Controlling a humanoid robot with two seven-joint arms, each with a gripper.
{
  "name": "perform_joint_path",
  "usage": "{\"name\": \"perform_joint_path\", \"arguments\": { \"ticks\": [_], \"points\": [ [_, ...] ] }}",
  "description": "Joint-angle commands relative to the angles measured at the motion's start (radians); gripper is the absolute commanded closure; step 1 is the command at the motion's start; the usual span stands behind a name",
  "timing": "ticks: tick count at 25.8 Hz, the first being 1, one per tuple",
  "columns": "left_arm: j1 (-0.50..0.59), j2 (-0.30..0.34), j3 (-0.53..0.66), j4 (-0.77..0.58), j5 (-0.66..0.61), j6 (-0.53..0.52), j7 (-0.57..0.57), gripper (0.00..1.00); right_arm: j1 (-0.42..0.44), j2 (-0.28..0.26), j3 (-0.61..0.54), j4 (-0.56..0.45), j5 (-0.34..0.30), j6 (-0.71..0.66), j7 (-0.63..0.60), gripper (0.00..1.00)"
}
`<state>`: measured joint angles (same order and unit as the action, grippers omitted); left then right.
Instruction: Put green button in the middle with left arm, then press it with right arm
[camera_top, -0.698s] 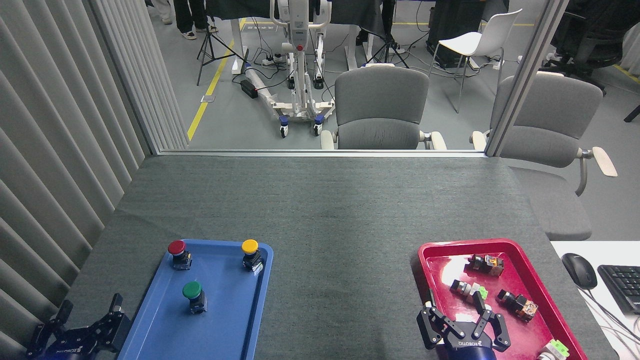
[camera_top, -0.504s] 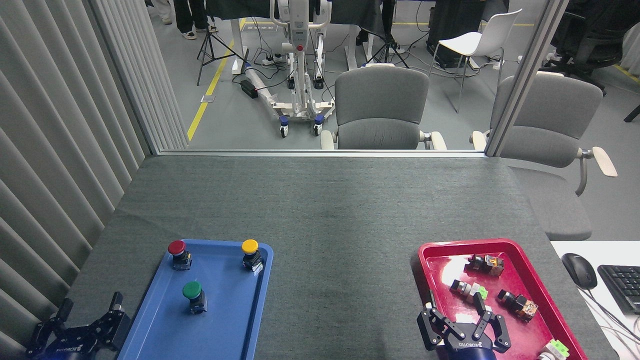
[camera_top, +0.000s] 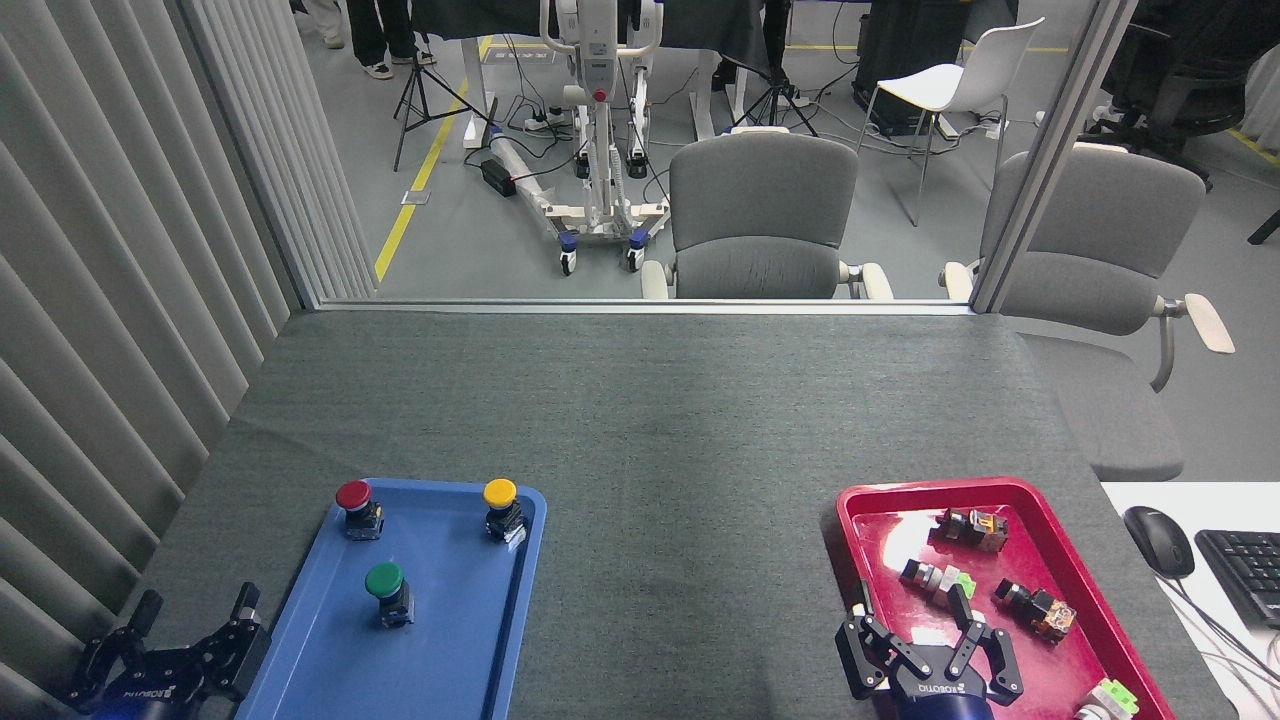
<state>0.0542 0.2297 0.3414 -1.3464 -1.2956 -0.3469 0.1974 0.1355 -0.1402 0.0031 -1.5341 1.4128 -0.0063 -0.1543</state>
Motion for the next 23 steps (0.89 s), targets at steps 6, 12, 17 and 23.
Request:
{"name": "perform_joint_path", "arguments": {
  "ticks": [6, 12, 17, 23],
  "points": [
    [0.001, 0.002, -0.001, 0.003, -0.004, -0.027, 0.001, 0.0, -0.004, 0.002, 0.0, 0.005, 0.003, -0.001, -0.001, 0.0],
    [0.003, 0.003, -0.001, 0.004, -0.002, -0.043, -0.001, 0.0, -0.004, 0.002, 0.0, 0.006, 0.003, -0.003, -0.001, 0.0],
    [0.003, 0.002, -0.001, 0.003, -0.004, -0.052, 0.001, 0.0, -0.004, 0.002, 0.0, 0.006, 0.003, -0.003, -0.001, 0.0],
    [-0.001, -0.026, -0.015, 0.0, -0.004, -0.05, 0.002, 0.01, -0.004, -0.002, 0.0, 0.006, 0.003, -0.003, -0.005, 0.0]
  ]
}}
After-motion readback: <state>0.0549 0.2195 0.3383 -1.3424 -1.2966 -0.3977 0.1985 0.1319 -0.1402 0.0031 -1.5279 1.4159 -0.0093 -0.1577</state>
